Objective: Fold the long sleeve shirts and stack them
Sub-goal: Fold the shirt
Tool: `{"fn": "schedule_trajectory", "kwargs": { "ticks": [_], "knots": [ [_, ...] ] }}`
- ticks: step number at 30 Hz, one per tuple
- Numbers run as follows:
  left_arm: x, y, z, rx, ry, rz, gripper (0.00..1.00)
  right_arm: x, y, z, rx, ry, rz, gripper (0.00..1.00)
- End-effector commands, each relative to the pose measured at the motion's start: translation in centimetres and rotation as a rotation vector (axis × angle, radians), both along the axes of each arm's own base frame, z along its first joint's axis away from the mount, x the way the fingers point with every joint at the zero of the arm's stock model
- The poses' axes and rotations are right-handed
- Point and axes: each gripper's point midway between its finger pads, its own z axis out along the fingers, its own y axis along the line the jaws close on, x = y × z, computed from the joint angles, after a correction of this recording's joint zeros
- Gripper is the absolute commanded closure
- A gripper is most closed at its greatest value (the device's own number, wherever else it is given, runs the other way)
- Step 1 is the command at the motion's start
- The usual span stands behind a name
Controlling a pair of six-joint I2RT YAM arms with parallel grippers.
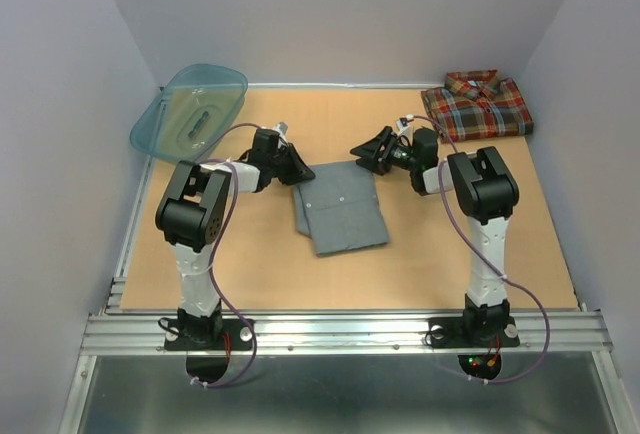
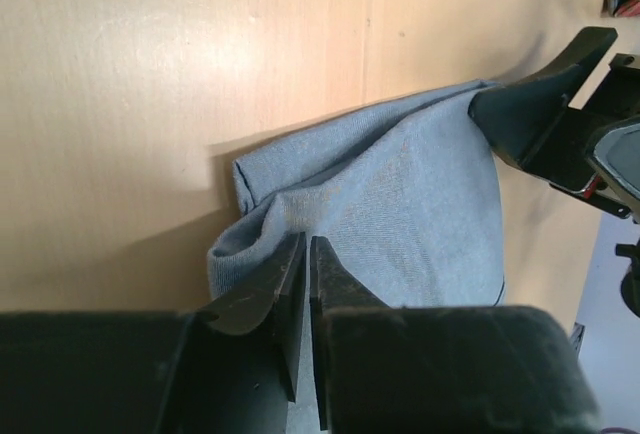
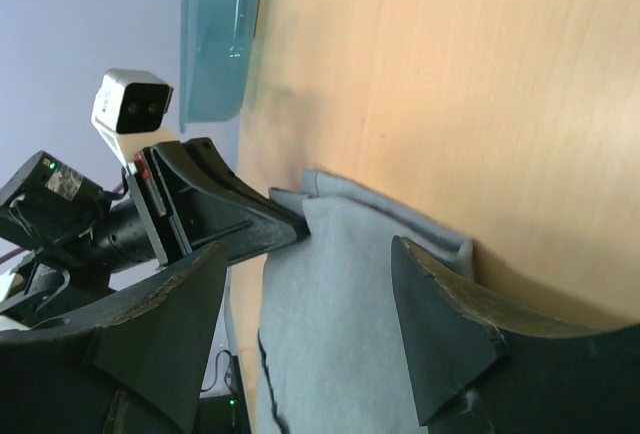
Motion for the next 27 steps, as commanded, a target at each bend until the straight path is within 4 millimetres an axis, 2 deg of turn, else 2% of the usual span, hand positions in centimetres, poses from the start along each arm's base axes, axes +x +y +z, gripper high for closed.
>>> {"fn": "schedule_trajectory", "kwargs": {
  "ticks": [1,2,3,4,5,6,7,8,9,10,11,15,17,19,20,21,24,26,27],
  "knots": [
    [-0.2,0.2,6.4,-0.019,-0.131,-0.040,0.79,-1.5,-0.9,3.6,-0.040,-0.091,0.013,0.28],
    [-0.6,0.2,7.2,-0.022,-0.145,-0.049,0.78,-2.1,-1.0,4.0,-0.039,-0.094,0.018,0.28],
    [-1.3,0.1,7.7,-0.018,-0.145,-0.062,0.75,-2.8,-1.2,6.1,-0.035,-0.136,0.024,0.28],
    [-2.0,0.1,7.9,-0.011,-0.144,-0.072,0.73,-3.7,-1.1,6.5,-0.032,-0.139,0.039,0.28],
    [-2.7,0.1,9.3,-0.004,-0.179,-0.091,0.72,-5.2,-1.4,5.9,-0.038,-0.112,0.046,0.28],
    [-3.6,-0.1,9.2,0.007,-0.168,-0.105,0.69,-6.0,-1.5,6.3,-0.036,-0.113,0.053,0.28],
    [-4.8,-0.1,8.8,0.016,-0.155,-0.121,0.68,-7.2,-1.5,7.5,-0.031,-0.136,0.071,0.28],
    [-6.0,-0.9,9.4,0.015,-0.170,-0.156,0.66,-8.0,-1.6,7.5,-0.029,-0.127,0.080,0.28],
    [-7.2,-1.5,9.2,0.014,-0.159,-0.186,0.66,-9.5,-1.7,6.5,-0.033,-0.094,0.092,0.28],
    [-8.5,-1.7,8.4,0.017,-0.137,-0.205,0.65,-10.4,-1.7,7.3,-0.028,-0.110,0.105,0.28],
    [-10.2,-3.1,8.3,0.011,-0.133,-0.257,0.65,-11.1,-1.8,7.1,-0.029,-0.104,0.112,0.28],
    [-14.6,-5.5,5.9,0.021,-0.064,-0.377,0.64,-14.7,-1.9,4.2,-0.047,-0.020,0.137,0.28],
    [-15.6,-5.2,4.4,0.029,-0.016,-0.381,0.65,-15.8,-1.8,2.8,-0.060,0.011,0.154,0.28],
    [-15.9,-4.4,3.3,0.059,0.004,-0.376,0.65,-17.5,-1.3,0.3,-0.088,0.059,0.180,0.28],
    [-15.9,-4.2,2.9,0.075,0.012,-0.375,0.66,-17.8,-1.2,0.0,-0.096,0.061,0.181,0.28],
    [-16.0,-3.6,2.3,0.104,0.027,-0.370,0.66,-18.4,-1.3,-1.7,-0.113,0.100,0.176,0.28],
    [-16.5,-2.5,0.2,0.147,0.102,-0.355,0.68,-20.0,-2.0,-4.3,-0.133,0.159,0.157,0.28],
    [-16.4,-0.7,-1.3,0.167,0.151,-0.301,0.71,-20.7,-2.3,-5.3,-0.150,0.181,0.141,0.28],
    [-16.2,0.1,-1.8,0.178,0.164,-0.275,0.72,-20.8,-2.4,-5.1,-0.152,0.174,0.138,0.28]
  ]
}}
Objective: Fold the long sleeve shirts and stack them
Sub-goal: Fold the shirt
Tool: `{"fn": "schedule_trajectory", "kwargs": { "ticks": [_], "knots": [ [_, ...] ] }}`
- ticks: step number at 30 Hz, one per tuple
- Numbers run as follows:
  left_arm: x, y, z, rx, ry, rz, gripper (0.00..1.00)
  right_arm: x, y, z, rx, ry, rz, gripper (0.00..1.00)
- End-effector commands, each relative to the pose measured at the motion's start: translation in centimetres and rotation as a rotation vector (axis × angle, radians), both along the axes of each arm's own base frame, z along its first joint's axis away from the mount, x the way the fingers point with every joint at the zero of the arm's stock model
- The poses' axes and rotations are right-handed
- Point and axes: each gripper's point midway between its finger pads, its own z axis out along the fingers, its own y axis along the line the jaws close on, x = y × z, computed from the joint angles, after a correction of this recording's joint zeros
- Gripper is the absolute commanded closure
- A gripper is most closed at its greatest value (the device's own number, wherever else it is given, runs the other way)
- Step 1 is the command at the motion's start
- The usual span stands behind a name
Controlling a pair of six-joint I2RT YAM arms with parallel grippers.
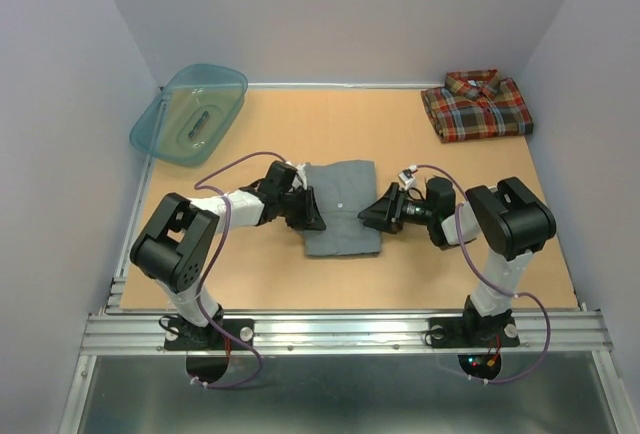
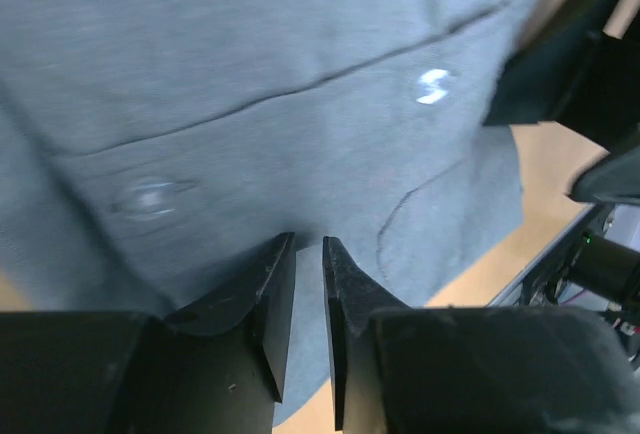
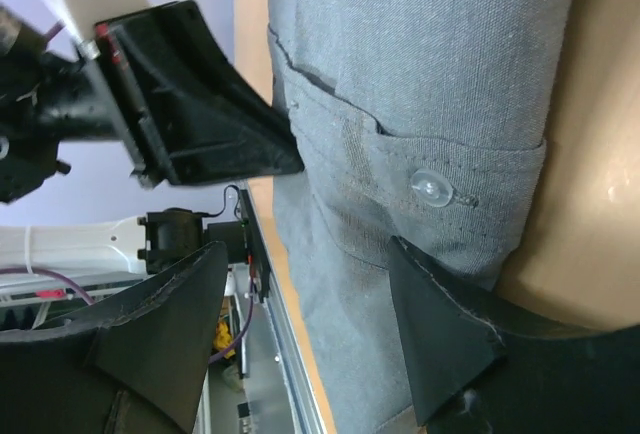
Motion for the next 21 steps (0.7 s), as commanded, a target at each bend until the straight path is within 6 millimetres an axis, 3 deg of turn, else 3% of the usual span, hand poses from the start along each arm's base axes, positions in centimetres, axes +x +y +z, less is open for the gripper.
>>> {"fn": "schedule_trajectory", "kwargs": {
  "ticks": [1,3,4,7,10,14,17,21],
  "knots": [
    [0.1,3.7,-2.3,0.075,0.051,0.082,0.72,-1.9,-0.9,-3.0,-0.076,0.042,-0.027,0.28],
    [0.3,4.4,-2.0,0.067,0.052,0.097,0.72,-1.9,-0.9,-2.2,-0.069,0.023,-0.027,0.29],
    [0.5,4.5,-1.6,0.063,0.041,0.096,0.72,-1.7,-0.8,-0.9,-0.054,-0.011,-0.029,0.29],
    [1.0,4.1,0.8,0.037,-0.020,0.071,0.70,-1.6,-0.6,0.9,-0.038,-0.043,-0.021,0.29],
    [0.4,3.7,3.4,-0.014,-0.059,0.036,0.66,-1.8,-0.4,3.2,-0.062,-0.091,-0.002,0.29],
    [-0.6,3.3,5.0,-0.052,-0.083,-0.006,0.65,-2.4,0.5,4.5,-0.101,-0.134,0.046,0.28],
    [-1.7,3.0,4.6,-0.049,-0.060,-0.042,0.65,-3.8,1.8,5.2,-0.084,-0.141,0.097,0.28],
    [-3.3,2.9,2.2,-0.018,0.016,-0.071,0.66,-5.5,2.7,2.9,-0.100,-0.083,0.143,0.28]
  ]
}}
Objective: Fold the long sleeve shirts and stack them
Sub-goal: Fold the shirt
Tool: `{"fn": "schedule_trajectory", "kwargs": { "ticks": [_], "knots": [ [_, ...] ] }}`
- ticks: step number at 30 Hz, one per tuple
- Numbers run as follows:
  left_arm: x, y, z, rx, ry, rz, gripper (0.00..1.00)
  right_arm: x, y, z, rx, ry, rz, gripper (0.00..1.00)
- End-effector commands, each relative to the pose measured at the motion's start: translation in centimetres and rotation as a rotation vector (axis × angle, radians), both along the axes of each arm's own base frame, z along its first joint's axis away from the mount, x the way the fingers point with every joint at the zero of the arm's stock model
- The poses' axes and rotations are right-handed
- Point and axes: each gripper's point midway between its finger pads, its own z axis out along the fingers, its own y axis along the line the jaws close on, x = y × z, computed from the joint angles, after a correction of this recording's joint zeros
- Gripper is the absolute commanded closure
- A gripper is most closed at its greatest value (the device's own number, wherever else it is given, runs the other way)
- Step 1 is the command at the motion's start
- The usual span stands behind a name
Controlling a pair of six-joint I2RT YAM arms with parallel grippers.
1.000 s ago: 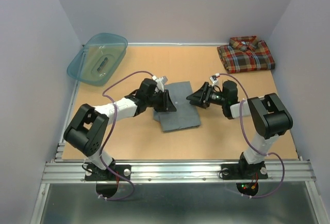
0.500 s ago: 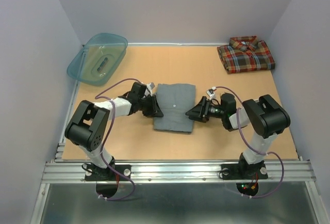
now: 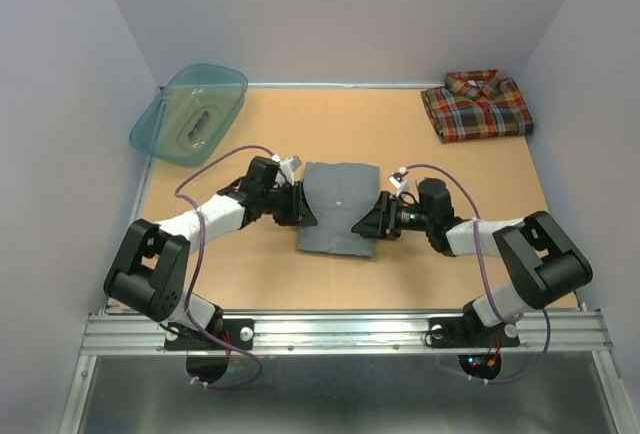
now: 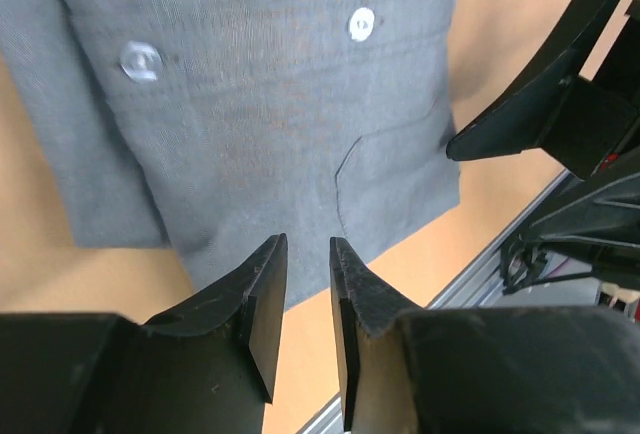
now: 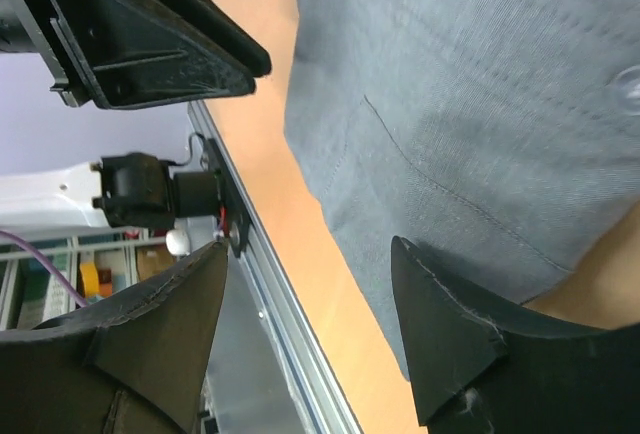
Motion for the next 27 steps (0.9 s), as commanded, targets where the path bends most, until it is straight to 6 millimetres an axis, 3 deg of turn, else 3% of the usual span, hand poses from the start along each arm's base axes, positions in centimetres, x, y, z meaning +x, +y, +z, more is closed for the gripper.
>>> {"fn": "schedule_trajectory", "kwargs": {
  "ticks": [1,3,7,12,13,14,15,19,24,25,26,27],
  "knots": [
    [-2.9,0.3,-3.0,0.044,0.108,-0.063,0.66,-1.2,1.0,-1.9,-0.030,0.041,0.044,0.28],
    [-3.8,1.0,-5.2,0.092,0.176,-0.063,0.68,-2.1,0.7,-4.1,-0.053,0.079,0.065,0.28],
    [-3.9,2.6,-7.1,0.194,0.208,-0.036,0.71,-3.2,-0.3,-6.4,-0.103,0.110,0.057,0.29],
    [-2.4,5.0,-7.3,0.240,0.196,0.056,0.75,-2.4,-1.3,-5.6,-0.174,0.060,0.025,0.29],
    [-1.8,5.0,-6.7,0.241,0.169,0.056,0.75,-0.7,-1.1,-4.3,-0.205,-0.036,0.035,0.29],
    [-1.4,5.1,-5.9,0.242,0.139,0.062,0.75,-0.7,-2.0,-5.0,-0.288,-0.005,0.010,0.29],
    [-1.1,5.2,-5.4,0.247,0.124,0.069,0.74,0.5,-2.1,-3.2,-0.300,-0.072,-0.011,0.29],
    [0.6,5.4,-2.8,0.250,0.038,0.118,0.65,4.8,-4.2,0.0,-0.483,-0.249,-0.099,0.29],
    [1.1,5.3,-0.3,0.213,0.002,0.201,0.34,11.7,-6.3,5.2,-0.651,-0.429,-0.268,0.30],
    [1.1,5.2,0.1,0.213,-0.010,0.209,0.28,12.8,-6.6,4.3,-0.701,-0.425,-0.266,0.33],
    [1.1,5.2,0.1,0.214,-0.011,0.218,0.27,14.5,-6.3,6.2,-0.700,-0.466,-0.287,0.35],
    [1.1,5.2,0.1,0.221,-0.014,0.221,0.27,14.7,-6.7,4.7,-0.737,-0.448,-0.274,0.38]
  ]
}}
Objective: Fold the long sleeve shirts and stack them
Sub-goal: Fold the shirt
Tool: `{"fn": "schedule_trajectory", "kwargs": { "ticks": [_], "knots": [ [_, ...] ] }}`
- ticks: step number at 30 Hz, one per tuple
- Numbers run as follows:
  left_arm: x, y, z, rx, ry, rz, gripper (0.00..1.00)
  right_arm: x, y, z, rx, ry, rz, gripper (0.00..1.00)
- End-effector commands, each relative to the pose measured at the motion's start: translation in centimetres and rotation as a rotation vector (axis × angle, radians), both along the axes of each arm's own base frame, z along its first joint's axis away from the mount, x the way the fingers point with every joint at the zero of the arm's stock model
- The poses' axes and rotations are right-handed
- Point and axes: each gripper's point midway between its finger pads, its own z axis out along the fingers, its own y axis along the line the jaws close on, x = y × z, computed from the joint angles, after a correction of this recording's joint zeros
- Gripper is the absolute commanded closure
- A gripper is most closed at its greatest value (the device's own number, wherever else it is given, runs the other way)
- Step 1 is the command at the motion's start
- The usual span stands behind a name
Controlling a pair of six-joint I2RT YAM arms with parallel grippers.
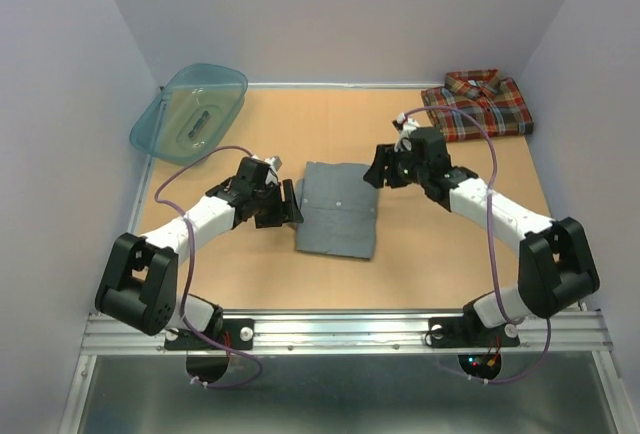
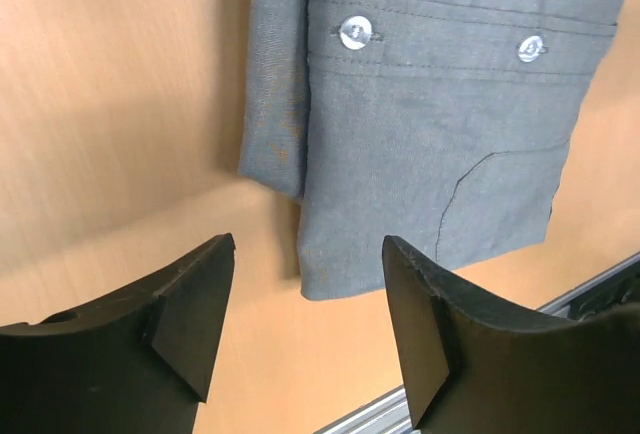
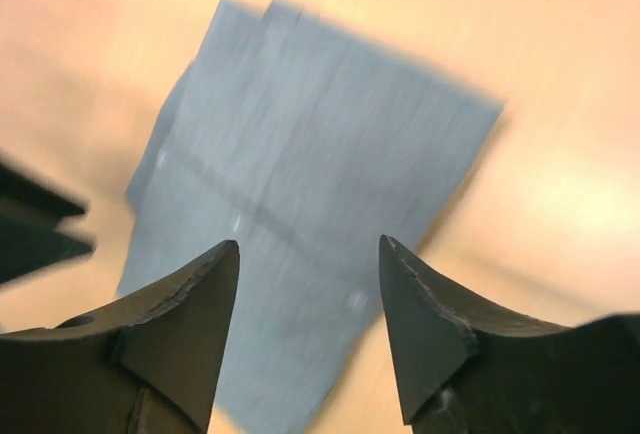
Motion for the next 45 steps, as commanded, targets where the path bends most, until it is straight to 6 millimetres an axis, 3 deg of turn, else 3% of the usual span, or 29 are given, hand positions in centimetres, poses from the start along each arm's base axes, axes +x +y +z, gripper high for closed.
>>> {"fn": "schedule_trajectory", "kwargs": {
  "ticks": [1,3,4,5,7,8,11,15,19,20,22,24,25,27,29,30,32,34,37,38,40,41,45],
  "knots": [
    [0.8,0.0,1.8,0.019,-0.048,0.055,0.27,5.4,-2.4,1.4,-0.209,-0.115,-0.076,0.41],
    [0.6,-0.3,1.3,0.028,-0.033,0.051,0.27,7.3,-2.7,0.1,-0.250,-0.100,-0.085,0.48],
    [0.5,-0.4,1.1,0.030,-0.026,0.052,0.27,8.7,-2.6,1.1,-0.254,-0.129,-0.087,0.49],
    [0.4,-0.6,0.7,0.036,-0.018,0.050,0.28,9.5,-2.4,-0.7,-0.268,-0.097,-0.075,0.49],
    [0.3,-1.4,0.3,0.051,-0.009,0.029,0.31,11.4,-2.4,-0.7,-0.269,-0.107,-0.073,0.49],
    [0.1,-1.8,0.0,0.055,-0.002,0.018,0.34,11.8,-2.5,-2.2,-0.284,-0.081,-0.070,0.49],
    [-0.3,-2.9,-0.8,0.067,0.028,-0.015,0.37,13.0,-2.1,-2.8,-0.290,-0.080,-0.055,0.49],
    [-0.4,-2.9,-2.2,0.107,0.064,-0.019,0.45,12.8,-1.3,-5.5,-0.281,-0.023,-0.007,0.49],
    [0.1,-1.2,-4.4,0.221,0.097,0.017,0.53,11.1,-1.3,-8.0,-0.268,0.056,0.002,0.50],
    [0.7,-0.8,-5.0,0.244,0.105,0.030,0.60,10.5,-1.1,-8.2,-0.258,0.069,0.014,0.52],
    [1.6,0.1,-5.4,0.283,0.097,0.045,0.63,8.7,-1.5,-9.4,-0.253,0.113,0.025,0.57],
    [3.3,0.8,-5.7,0.330,0.092,0.062,0.64,7.2,-1.4,-9.1,-0.226,0.134,0.036,0.63],
    [4.7,0.6,-4.9,0.334,0.067,0.053,0.64,5.6,-1.7,-10.1,-0.221,0.178,0.029,0.63],
    [6.3,1.5,-5.4,0.400,0.059,0.066,0.64,4.0,-1.3,-9.1,-0.197,0.179,0.036,0.64],
    [9.0,2.3,-4.2,0.455,0.013,0.083,0.63,1.3,-1.6,-10.2,-0.187,0.242,0.023,0.67],
    [9.7,2.7,-4.6,0.484,0.017,0.087,0.63,0.2,-1.1,-9.5,-0.171,0.238,0.027,0.67],
    [12.5,3.3,-3.3,0.523,-0.037,0.114,0.62,-1.7,-0.3,-9.5,-0.130,0.290,0.000,0.67],
    [14.2,4.2,-3.6,0.587,-0.051,0.113,0.60,-4.3,0.4,-9.7,-0.121,0.322,-0.018,0.67],
    [18.1,4.8,-2.2,0.617,-0.127,0.141,0.53,-6.5,1.6,-9.0,-0.054,0.363,-0.078,0.65],
    [19.8,4.6,-0.9,0.609,-0.169,0.155,0.50,-6.7,2.0,-8.6,-0.021,0.371,-0.096,0.60],
    [21.3,4.8,0.0,0.621,-0.202,0.163,0.41,-7.0,2.3,-7.7,0.001,0.362,-0.086,0.54],
    [22.3,4.5,1.8,0.606,-0.246,0.176,0.34,-6.6,1.8,-6.9,-0.006,0.326,-0.113,0.50],
    [22.7,3.3,6.4,0.517,-0.351,0.202,0.19,-4.6,-1.0,-4.4,-0.065,0.219,-0.217,0.34]
  ]
}}
